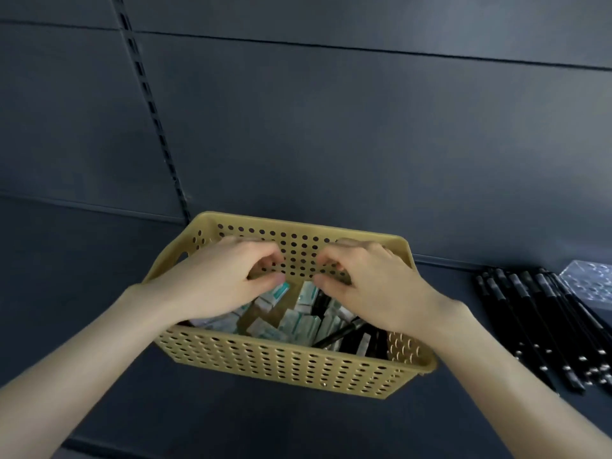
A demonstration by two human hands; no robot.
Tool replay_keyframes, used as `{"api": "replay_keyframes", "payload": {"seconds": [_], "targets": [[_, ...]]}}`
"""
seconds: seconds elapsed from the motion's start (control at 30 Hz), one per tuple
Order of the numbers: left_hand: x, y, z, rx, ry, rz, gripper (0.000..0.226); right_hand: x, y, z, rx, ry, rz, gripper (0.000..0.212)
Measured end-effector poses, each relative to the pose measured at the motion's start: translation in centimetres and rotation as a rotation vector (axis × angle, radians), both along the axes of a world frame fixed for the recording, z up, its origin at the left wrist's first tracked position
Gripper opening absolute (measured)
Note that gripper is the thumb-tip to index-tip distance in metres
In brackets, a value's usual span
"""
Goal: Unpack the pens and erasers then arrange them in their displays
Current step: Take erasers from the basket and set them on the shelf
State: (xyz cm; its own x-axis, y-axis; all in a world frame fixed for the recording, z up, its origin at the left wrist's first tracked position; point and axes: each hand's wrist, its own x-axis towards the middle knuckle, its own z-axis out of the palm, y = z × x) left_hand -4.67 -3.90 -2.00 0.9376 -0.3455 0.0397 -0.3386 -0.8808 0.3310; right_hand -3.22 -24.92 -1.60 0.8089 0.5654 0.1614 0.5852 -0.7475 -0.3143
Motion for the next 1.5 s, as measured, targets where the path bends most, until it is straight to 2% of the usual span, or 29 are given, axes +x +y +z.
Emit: {"api": "replay_keyframes", "payload": {"seconds": [0.17,0.33,0.47,0.7,0.83,0.97,1.1,1.2,1.33,1.5], "targets": [[2.3,1.2,-0.9,0.19,0.181,-0.104,0.041,2.0,1.7,-0.5,-0.186,0.128,0.103,0.033],[4.6,1.3,-2.1,0.244,0.405,-0.292,0.049,3.3,2.8,-0.8,-0.37,0.327,0.18,0.035],[5.8,1.0,-2.7,0.232,0.532,-0.465,0.035,4.3,4.4,-1.6,-0.551,0.481,0.201,0.039],[5.6,0.5,-3.5,0.279,0.644,-0.546,0.018,4.2,4.3,-2.4,-0.458,0.535,0.168,0.046],[5.5,0.5,-3.6,0.319,0.673,-0.518,0.028,4.1,4.6,-2.8,-0.448,0.527,0.181,0.054],[5.7,0.8,-3.6,0.336,0.585,-0.389,0.028,4.2,4.9,-3.2,-0.455,0.595,0.211,0.036],[6.3,1.2,-3.6,0.217,0.497,-0.188,0.022,4.7,4.5,-3.0,-0.411,0.638,0.177,0.041],[6.5,1.3,-3.8,0.186,0.434,-0.121,0.024,5.2,3.9,-2.6,-0.31,0.598,0.117,0.026],[6.2,1.3,-4.2,0.162,0.425,-0.059,0.027,5.3,3.9,-2.9,-0.232,0.583,0.147,0.023],[6.2,0.8,-4.4,0.056,0.439,0.034,0.026,5.0,4.3,-3.7,-0.234,0.552,0.19,0.025]]}}
